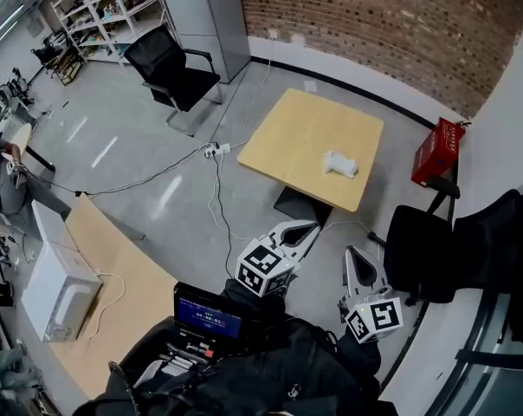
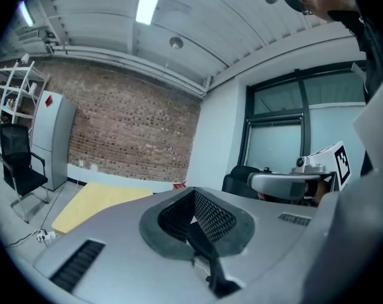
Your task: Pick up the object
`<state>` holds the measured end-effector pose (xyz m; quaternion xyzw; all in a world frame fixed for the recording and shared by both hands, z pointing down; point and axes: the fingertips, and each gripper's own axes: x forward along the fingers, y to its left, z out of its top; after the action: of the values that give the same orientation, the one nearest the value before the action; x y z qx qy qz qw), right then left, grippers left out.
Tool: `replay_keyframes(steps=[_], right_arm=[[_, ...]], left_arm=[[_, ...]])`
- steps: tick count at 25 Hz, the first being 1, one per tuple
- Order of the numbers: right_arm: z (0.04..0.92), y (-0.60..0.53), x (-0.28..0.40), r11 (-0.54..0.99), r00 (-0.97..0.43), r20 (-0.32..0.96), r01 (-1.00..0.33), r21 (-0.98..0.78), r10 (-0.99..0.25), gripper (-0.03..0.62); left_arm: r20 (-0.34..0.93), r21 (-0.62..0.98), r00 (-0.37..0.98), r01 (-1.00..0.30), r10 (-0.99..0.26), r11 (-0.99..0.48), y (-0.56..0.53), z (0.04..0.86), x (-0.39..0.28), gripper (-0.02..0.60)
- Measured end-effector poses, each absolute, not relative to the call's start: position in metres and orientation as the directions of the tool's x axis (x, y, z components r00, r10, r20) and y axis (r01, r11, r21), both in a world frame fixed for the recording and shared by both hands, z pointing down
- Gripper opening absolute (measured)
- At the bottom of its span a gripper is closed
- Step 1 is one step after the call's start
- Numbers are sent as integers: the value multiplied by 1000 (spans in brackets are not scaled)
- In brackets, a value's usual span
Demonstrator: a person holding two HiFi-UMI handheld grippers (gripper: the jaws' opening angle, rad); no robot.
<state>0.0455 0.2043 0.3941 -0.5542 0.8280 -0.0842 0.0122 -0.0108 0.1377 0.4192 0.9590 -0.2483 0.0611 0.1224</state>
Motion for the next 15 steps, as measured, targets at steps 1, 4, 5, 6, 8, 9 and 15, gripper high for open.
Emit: replay_keyframes(steps=[1, 4, 5, 6, 8, 9, 15], right_arm=[[393, 194, 47, 364, -378, 71, -919, -154, -923, 5], [390, 164, 48, 360, -374, 73, -920, -152, -925, 5], [390, 155, 49, 361, -375, 76, -920, -150, -924, 5], [390, 147, 49, 362, -376, 78, -920, -148, -924, 5], [390, 133, 50, 360, -373, 80, -922, -145, -924, 5], [389, 127, 50, 357, -371, 80, -923, -144, -925, 5], [390, 93, 51, 342, -356, 86, -929, -143, -931, 5]], left_arm=[[175, 205, 871, -489, -460, -848, 128, 418, -10, -3], [169, 210, 871, -489, -461, -847, 98, 416, -10, -2], [168, 213, 871, -490, -462, -845, 89, 416, -9, -3], [169, 215, 870, -490, -463, -845, 81, 416, -8, -2], [168, 217, 872, -488, -460, -845, 67, 415, -7, -3], [166, 218, 873, -485, -458, -847, 61, 415, -7, -2], [157, 230, 879, -476, -450, -849, 29, 415, -7, -2]])
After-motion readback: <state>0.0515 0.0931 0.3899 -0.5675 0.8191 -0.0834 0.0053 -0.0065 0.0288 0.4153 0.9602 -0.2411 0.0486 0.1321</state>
